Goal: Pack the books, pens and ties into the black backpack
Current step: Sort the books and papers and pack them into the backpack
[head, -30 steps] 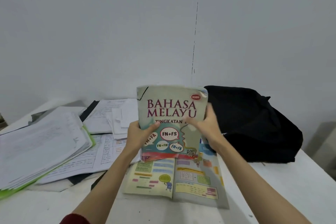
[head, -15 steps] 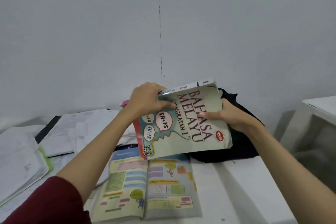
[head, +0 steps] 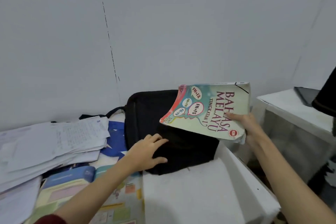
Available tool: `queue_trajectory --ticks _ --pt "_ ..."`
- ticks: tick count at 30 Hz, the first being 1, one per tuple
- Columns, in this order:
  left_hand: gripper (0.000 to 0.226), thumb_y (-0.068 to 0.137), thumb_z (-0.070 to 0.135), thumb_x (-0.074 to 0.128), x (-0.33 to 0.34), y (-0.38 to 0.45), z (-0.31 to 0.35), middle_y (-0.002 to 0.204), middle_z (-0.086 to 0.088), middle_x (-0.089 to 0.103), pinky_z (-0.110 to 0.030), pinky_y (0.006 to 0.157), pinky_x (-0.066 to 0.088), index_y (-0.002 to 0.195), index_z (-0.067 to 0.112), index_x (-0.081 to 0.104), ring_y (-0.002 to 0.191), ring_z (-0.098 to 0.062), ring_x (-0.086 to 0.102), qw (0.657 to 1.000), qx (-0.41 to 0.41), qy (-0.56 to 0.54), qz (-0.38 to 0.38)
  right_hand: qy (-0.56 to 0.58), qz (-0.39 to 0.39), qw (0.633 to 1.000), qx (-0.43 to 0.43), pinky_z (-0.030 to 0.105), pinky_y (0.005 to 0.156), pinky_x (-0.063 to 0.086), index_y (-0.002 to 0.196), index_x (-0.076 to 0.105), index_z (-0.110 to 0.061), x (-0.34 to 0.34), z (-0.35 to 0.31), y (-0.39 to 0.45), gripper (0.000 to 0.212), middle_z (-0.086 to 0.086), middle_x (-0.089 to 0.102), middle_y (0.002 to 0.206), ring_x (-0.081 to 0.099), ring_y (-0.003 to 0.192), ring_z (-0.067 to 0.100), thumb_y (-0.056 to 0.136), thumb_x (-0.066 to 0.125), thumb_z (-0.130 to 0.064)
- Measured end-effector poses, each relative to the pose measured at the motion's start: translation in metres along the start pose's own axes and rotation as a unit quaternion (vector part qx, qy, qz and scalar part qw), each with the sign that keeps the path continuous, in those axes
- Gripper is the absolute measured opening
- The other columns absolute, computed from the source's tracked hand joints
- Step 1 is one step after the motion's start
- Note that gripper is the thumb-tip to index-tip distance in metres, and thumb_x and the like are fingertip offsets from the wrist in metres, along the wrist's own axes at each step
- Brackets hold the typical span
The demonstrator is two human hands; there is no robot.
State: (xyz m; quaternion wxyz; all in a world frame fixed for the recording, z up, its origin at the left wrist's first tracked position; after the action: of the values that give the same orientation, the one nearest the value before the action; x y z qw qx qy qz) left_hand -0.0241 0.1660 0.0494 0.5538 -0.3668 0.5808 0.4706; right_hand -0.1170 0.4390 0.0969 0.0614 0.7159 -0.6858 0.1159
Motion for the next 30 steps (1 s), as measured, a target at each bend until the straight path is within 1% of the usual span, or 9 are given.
queue_trajectory --ticks 6,8,11,13,17,20,23,26,30 --pt "0.019 0.091 0.022 0.059 -0.005 0.013 -0.074 0.089 -0.004 0.069 -0.033 0.083 0.048 0.089 0.009 0.073 0.084 -0.015 0.061 0.937 -0.226 -0.249 0.094 0.01 -0.051 0.998 0.045 0.035 0.047 0.057 0.096 0.064 -0.005 -0.001 0.001 0.019 0.021 0.014 0.073 0.08 0.071 0.062 0.027 0.076 0.068 0.0" --pt "0.024 0.091 0.019 0.058 -0.011 0.004 -0.115 0.082 -0.015 0.064 -0.033 0.077 0.045 0.073 0.004 0.063 0.08 -0.022 0.056 0.836 -0.367 -0.371 0.168 0.002 -0.083 0.995 0.054 0.033 0.045 0.056 0.096 0.063 -0.004 0.004 -0.002 0.023 0.026 0.012 0.073 0.073 0.07 0.057 0.025 0.071 0.068 -0.001" --pt "0.012 0.09 0.004 0.053 -0.031 -0.01 -0.156 0.098 -0.016 0.062 -0.038 0.08 0.049 0.096 -0.001 0.062 0.085 -0.025 0.056 0.622 -0.468 -0.566 0.271 -0.03 -0.152 0.985 0.07 0.033 0.044 0.056 0.108 0.06 -0.001 0.015 -0.004 0.023 0.051 0.016 0.073 0.077 0.07 0.057 0.028 0.059 0.075 -0.007" --pt "0.009 0.089 -0.002 0.05 -0.061 -0.007 -0.17 0.084 -0.013 0.058 -0.033 0.062 0.049 0.092 -0.002 0.058 0.069 -0.024 0.054 0.578 -0.472 -0.589 0.311 -0.041 -0.209 0.971 0.106 0.033 0.044 0.055 0.108 0.06 0.0 0.023 0.0 0.022 0.081 0.021 0.071 0.086 0.07 0.06 0.031 0.036 0.094 -0.013" --pt "0.015 0.088 0.003 0.051 -0.139 0.028 -0.156 0.081 -0.012 0.054 -0.03 0.053 0.04 0.073 0.001 0.052 0.065 -0.022 0.05 0.652 -0.432 -0.514 0.353 -0.052 -0.265 0.946 0.182 0.037 0.048 0.057 0.109 0.06 0.005 0.032 0.023 0.025 0.099 0.027 0.067 0.098 0.07 0.067 0.035 0.019 0.097 -0.013" --pt "0.03 0.093 0.015 0.045 -0.194 0.057 -0.109 0.073 -0.018 0.053 -0.034 0.062 0.037 0.064 0.006 0.045 0.077 -0.031 0.049 0.816 -0.361 -0.292 0.343 -0.032 -0.211 0.956 0.199 0.041 0.048 0.056 0.115 0.056 0.008 0.035 0.044 0.032 0.066 0.028 0.068 0.092 0.07 0.067 0.037 0.055 0.084 0.002" --pt "0.041 0.093 0.043 0.05 -0.213 0.084 -0.054 0.098 -0.017 0.063 -0.036 0.076 0.043 0.09 0.004 0.059 0.094 -0.032 0.057 0.921 -0.22 -0.124 0.298 0.028 -0.129 0.97 0.202 0.047 0.043 0.054 0.11 0.054 0.006 0.031 0.065 0.044 0.024 0.026 0.069 0.084 0.069 0.066 0.039 0.086 0.052 0.007" --pt "0.043 0.091 0.05 0.052 -0.205 0.1 -0.028 0.111 -0.009 0.065 -0.03 0.074 0.038 0.108 0.013 0.064 0.105 -0.029 0.057 0.956 -0.153 -0.031 0.249 0.13 -0.049 0.974 0.181 0.056 0.053 0.056 0.115 0.055 0.005 0.033 0.088 0.06 0.029 0.027 0.065 0.107 0.064 0.091 0.044 0.086 0.05 0.008" --pt "0.033 0.097 0.038 0.042 -0.21 0.102 -0.02 0.102 -0.009 0.063 -0.031 0.069 0.035 0.098 0.011 0.061 0.098 -0.03 0.056 0.943 -0.161 -0.029 0.29 0.217 0.03 0.96 0.173 0.05 0.077 0.056 0.123 0.055 0.0 0.062 0.113 0.065 0.036 0.021 0.063 0.118 0.063 0.1 0.037 0.087 0.056 0.004"
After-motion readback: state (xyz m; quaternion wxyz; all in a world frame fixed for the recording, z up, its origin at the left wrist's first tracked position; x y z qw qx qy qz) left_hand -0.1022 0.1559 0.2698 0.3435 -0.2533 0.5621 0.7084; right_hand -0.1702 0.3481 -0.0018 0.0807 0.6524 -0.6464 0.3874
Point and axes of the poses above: each hand's wrist, its own y-axis towards the middle knuckle, its own x-axis out of the palm, z = x × y, the point moved 8 cm from there along y, towards the middle knuckle
